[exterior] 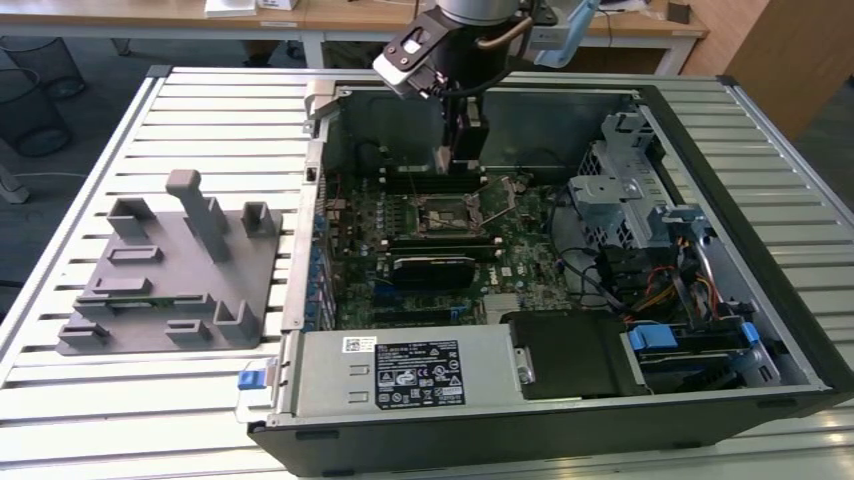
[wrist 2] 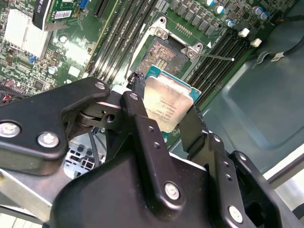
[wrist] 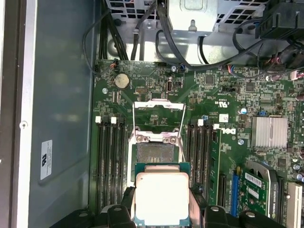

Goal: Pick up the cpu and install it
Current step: 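Place the cpu into insertion slot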

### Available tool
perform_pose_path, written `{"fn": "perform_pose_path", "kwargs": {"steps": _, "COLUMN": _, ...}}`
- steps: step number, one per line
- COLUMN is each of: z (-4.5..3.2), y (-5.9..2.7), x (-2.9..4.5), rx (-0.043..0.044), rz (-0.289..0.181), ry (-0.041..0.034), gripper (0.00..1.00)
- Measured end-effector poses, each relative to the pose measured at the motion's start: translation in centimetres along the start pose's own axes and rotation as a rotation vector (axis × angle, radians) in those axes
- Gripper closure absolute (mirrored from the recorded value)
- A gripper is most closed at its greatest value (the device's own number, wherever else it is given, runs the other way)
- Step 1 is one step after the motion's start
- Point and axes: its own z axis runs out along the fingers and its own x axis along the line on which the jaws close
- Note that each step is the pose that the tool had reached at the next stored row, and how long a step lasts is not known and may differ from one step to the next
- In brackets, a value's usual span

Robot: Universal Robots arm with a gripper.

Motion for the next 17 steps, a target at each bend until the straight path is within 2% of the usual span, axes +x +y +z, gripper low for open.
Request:
{"fn": "perform_pose_path", "kwargs": {"steps": 12, "z": 0.72, "y": 0.01, "x": 0.00, "rx": 0.0000, "rz": 0.000, "ry": 0.0000, "gripper": 0.47}}
{"fn": "perform_pose_path", "kwargs": {"steps": 17, "z": 1.35, "y": 0.01, "x": -0.05, "rx": -0.0001, "rz": -0.001, "ry": 0.0000, "gripper": 0.47}}
